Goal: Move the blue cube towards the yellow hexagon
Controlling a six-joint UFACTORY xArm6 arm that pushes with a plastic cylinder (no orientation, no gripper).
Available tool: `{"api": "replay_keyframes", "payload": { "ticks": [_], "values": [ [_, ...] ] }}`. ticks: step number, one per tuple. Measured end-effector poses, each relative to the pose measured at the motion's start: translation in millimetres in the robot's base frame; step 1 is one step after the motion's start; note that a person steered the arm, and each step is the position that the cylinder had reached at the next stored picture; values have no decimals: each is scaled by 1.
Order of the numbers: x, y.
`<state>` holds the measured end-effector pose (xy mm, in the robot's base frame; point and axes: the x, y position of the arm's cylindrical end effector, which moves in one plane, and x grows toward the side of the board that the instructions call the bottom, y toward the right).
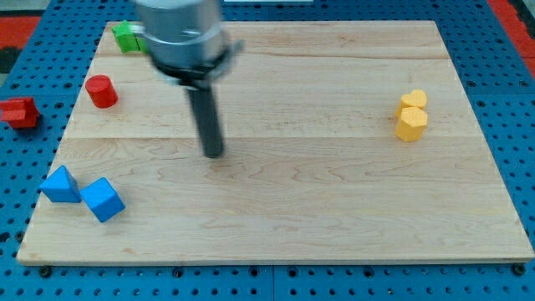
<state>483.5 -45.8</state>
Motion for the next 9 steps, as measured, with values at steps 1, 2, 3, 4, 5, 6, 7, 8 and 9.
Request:
{"api": "replay_keyframes", "payload": {
  "ticks": [1, 2, 3, 4, 5, 6, 7, 8, 9],
  "values": [
    [97, 6],
    [136, -53],
    [133, -128],
    [108, -173],
    [94, -200],
    [46, -155],
    [10, -71],
    [23, -103],
    [24, -127]
  ]
}}
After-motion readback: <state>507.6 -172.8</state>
